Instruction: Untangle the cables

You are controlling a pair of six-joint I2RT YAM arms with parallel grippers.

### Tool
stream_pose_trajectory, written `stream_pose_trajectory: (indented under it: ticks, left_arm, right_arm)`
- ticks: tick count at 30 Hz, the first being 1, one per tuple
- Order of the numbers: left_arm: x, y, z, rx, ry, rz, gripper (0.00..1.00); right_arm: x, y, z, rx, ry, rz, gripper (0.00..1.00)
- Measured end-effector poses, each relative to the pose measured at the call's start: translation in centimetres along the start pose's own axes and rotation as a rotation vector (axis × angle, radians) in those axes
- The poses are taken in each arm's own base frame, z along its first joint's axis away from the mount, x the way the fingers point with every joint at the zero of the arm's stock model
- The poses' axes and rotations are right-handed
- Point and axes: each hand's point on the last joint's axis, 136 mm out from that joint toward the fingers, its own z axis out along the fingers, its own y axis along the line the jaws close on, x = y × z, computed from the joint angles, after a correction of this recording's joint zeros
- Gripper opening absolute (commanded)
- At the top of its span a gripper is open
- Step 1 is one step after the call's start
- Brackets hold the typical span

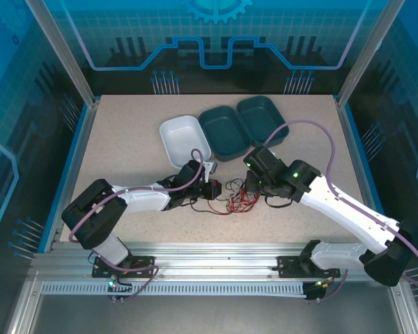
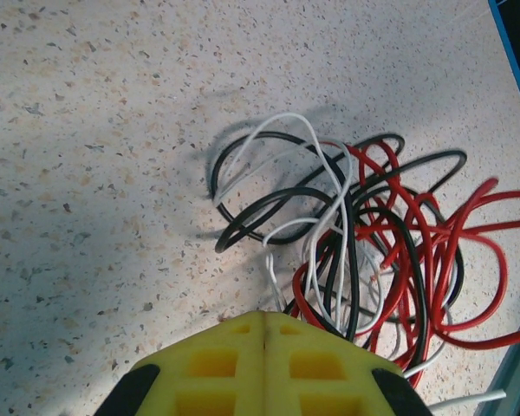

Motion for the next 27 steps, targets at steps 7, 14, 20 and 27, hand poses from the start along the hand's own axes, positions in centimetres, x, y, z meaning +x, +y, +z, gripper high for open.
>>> stream_pose_trajectory:
  ticks: [7, 14, 20, 27]
  left_arm:
    - [0.1, 0.5, 0.0, -0.025, 0.001, -0.003, 0.00]
    - [0.2, 1.1, -0.2, -0.056, -0.001, -0.003, 0.00]
    - [0.0, 1.5, -0.4, -0.085, -0.012, -0.001, 0.00]
    - [0.0, 2.5, -0.8, -0.108, -0.017, -0.012, 0.00]
  right_arm:
    - [-2.5, 1.2, -3.7, -0.035, -0.053, -0.092, 0.00]
    - [-4.7, 2.2, -7.0, -0.067, -0.117, -0.161, 0.00]
    - [-6.0, 2.0, -9.4, -0.060, -0.170, -0.204, 0.01]
    - [-8.2, 2.0, -13.3, -0.071, -0.267, -0.237, 0.01]
